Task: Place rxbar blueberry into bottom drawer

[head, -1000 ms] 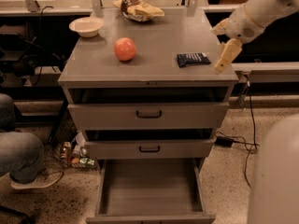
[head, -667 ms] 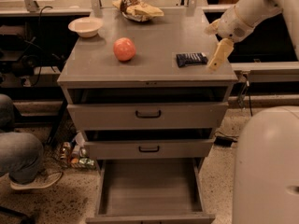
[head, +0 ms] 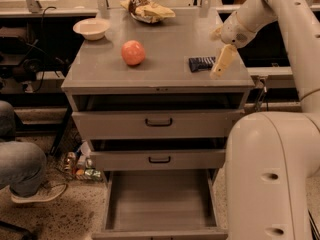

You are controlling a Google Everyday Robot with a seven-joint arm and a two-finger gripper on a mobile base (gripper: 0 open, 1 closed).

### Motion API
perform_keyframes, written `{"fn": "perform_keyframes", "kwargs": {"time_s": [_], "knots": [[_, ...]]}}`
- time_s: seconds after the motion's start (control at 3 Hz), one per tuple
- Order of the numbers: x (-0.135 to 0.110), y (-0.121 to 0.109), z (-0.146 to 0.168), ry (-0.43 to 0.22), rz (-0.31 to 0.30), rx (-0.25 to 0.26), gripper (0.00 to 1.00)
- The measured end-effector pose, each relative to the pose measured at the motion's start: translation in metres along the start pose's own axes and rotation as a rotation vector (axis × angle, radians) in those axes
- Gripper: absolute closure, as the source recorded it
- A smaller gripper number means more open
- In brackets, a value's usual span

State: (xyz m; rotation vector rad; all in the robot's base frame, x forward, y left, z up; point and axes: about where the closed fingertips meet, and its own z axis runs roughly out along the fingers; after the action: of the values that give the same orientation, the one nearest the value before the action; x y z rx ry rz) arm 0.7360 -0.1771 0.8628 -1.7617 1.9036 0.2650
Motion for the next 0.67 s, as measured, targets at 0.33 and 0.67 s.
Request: {"fn": "perform_keyframes", "kwargs": {"time_s": [0.33, 0.67], "knots": [[0.003, -0.005, 0.015, -0.012, 0.017, -0.009, 0.00], [0.006, -0.008, 0.026, -0.023, 0.032, -0.019, 0.00]]}}
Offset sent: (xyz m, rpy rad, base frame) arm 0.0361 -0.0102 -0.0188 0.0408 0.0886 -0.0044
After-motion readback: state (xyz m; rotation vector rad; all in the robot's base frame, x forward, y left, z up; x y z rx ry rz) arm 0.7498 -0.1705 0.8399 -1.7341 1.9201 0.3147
